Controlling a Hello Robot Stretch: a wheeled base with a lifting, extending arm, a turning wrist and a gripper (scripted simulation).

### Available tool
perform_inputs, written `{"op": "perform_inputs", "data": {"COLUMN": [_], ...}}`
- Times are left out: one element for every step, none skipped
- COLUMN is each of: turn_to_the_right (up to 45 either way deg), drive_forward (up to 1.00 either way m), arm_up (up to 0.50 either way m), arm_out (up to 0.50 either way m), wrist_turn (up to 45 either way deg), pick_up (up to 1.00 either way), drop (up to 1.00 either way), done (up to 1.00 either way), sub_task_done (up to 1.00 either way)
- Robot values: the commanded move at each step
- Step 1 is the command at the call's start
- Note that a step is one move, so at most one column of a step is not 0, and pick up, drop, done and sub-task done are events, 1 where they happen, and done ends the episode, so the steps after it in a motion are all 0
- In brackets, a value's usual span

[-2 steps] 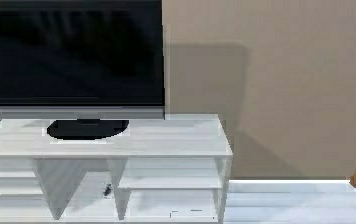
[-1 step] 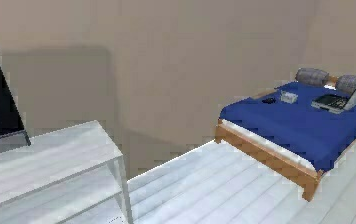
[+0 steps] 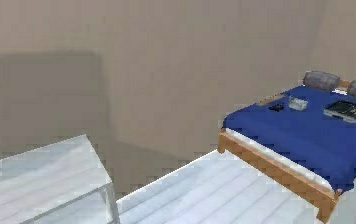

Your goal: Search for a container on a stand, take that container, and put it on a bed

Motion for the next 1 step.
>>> {"op": "perform_inputs", "data": {"turn_to_the_right": [-45.0], "drive_forward": [0.00], "arm_up": [0.00], "arm_out": [0.00], "wrist_turn": [0.0], "pick_up": [0.00], "drop": [0.00], "done": [0.00], "sub_task_done": [0.00]}}
